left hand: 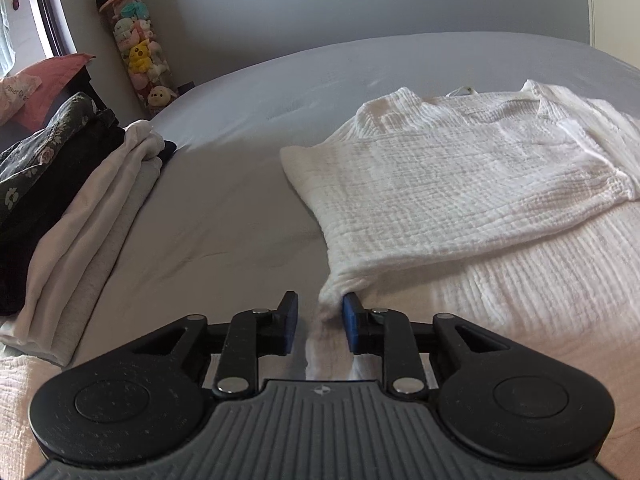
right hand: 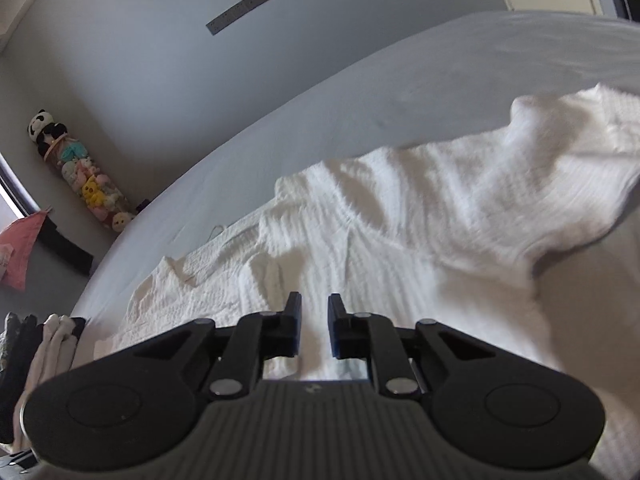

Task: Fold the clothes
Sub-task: 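Pinch the shirt hem with the right gripper while the left gripper pinches the edge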

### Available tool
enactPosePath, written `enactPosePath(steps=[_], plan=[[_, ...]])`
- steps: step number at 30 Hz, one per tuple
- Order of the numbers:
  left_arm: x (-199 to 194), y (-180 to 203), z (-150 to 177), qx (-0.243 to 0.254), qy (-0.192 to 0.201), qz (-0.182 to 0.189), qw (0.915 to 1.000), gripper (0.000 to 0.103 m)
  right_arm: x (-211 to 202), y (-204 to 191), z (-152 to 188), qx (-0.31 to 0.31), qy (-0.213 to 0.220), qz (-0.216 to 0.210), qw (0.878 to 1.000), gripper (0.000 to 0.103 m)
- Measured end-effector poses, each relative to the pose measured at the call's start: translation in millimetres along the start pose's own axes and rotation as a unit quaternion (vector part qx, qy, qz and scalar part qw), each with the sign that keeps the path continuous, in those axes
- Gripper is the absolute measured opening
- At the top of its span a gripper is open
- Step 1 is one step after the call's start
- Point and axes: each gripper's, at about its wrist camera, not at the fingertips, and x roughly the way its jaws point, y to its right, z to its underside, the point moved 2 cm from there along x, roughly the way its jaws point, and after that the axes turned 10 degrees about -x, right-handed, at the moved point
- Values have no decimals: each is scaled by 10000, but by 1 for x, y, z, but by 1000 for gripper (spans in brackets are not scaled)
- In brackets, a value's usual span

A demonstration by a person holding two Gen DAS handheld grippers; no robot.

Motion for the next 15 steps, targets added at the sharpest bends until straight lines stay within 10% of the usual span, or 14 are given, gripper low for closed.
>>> enactPosePath(steps=[7, 15], plan=[[-10, -9, -8, -202, 127, -57, 9997, 38, -37, 45, -27, -1075, -29, 986, 9893, 28], [-6, -7, -7, -94, 56, -167, 9998, 38, -62, 120, -55, -2785, -727, 2111, 9341, 34]])
